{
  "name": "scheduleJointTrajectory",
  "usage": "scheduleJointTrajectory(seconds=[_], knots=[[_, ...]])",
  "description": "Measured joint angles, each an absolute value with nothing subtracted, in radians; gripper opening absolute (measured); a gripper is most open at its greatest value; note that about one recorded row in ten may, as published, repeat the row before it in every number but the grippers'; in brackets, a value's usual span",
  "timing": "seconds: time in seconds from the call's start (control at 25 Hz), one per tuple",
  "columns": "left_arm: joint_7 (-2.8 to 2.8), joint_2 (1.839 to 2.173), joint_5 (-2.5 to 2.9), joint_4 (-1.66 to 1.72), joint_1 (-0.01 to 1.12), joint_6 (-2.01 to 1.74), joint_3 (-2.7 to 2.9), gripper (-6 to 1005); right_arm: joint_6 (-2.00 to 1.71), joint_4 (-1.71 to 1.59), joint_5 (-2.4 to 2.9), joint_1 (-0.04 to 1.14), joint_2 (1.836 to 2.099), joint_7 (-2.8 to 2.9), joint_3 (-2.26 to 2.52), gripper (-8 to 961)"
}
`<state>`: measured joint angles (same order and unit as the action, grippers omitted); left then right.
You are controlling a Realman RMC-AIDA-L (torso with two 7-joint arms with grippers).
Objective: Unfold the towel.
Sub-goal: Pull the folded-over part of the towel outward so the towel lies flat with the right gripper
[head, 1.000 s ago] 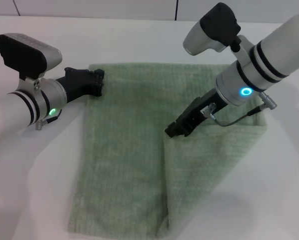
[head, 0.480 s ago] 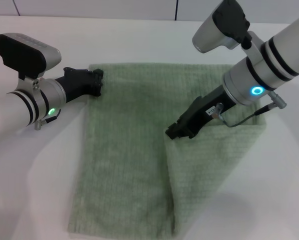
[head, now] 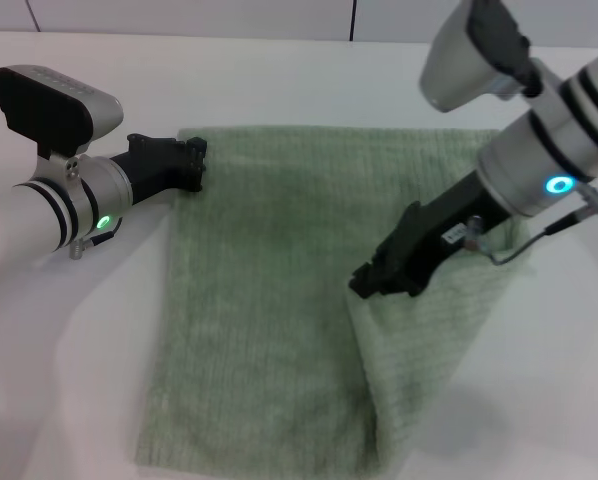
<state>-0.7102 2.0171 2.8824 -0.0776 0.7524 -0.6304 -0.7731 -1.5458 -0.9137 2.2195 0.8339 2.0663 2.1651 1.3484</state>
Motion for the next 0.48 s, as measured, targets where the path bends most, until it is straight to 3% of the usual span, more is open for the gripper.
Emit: scheduleJointTrajectory(seconds=[0.48], knots=[[-0.710, 2.014, 2.882, -0.078, 0.752, -0.630, -0.773, -1, -1.726, -1.068, 2.223, 0.778, 2.035, 2.164, 1.286, 31]])
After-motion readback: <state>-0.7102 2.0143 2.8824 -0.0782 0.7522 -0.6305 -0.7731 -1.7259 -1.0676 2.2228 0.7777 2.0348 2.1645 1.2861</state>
